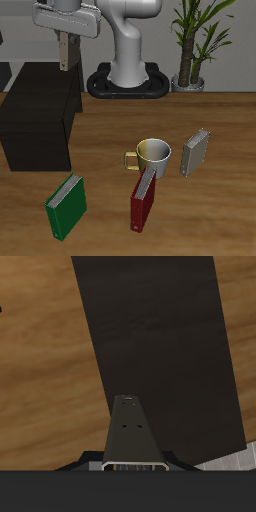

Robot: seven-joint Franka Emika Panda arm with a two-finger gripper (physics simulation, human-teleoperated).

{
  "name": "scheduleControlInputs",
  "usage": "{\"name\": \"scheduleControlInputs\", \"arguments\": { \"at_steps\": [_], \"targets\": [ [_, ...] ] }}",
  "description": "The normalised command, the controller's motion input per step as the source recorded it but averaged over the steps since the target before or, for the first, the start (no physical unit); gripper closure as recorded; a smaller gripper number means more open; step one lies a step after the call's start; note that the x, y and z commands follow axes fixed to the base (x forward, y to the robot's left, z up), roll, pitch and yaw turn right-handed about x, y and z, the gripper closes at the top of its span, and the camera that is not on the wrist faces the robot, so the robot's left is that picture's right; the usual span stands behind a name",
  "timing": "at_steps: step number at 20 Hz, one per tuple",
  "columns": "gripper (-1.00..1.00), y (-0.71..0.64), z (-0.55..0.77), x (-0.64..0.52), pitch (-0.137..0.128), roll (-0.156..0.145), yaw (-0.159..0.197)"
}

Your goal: Place the right yellow book upright on top of the shelf and place the white-yellow mug on top of the shelf

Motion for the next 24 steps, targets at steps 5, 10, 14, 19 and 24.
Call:
{"name": "scheduleControlInputs", "arguments": {
  "at_steps": [5, 10, 14, 19, 24],
  "targets": [
    [1.00, -0.50, 0.00, -0.21, 0.027, 0.026, -0.052],
    [1.00, -0.26, -0.09, -0.06, 0.025, 0.041, -0.033],
    [1.00, -0.48, -0.19, -0.12, 0.019, 0.023, -0.034],
    [1.00, -0.10, -0.06, 0.00, 0.022, 0.092, -0.006],
    [1.00, -0.08, 0.00, -0.04, 0.001, 0.043, -0.017]
  ]
}}
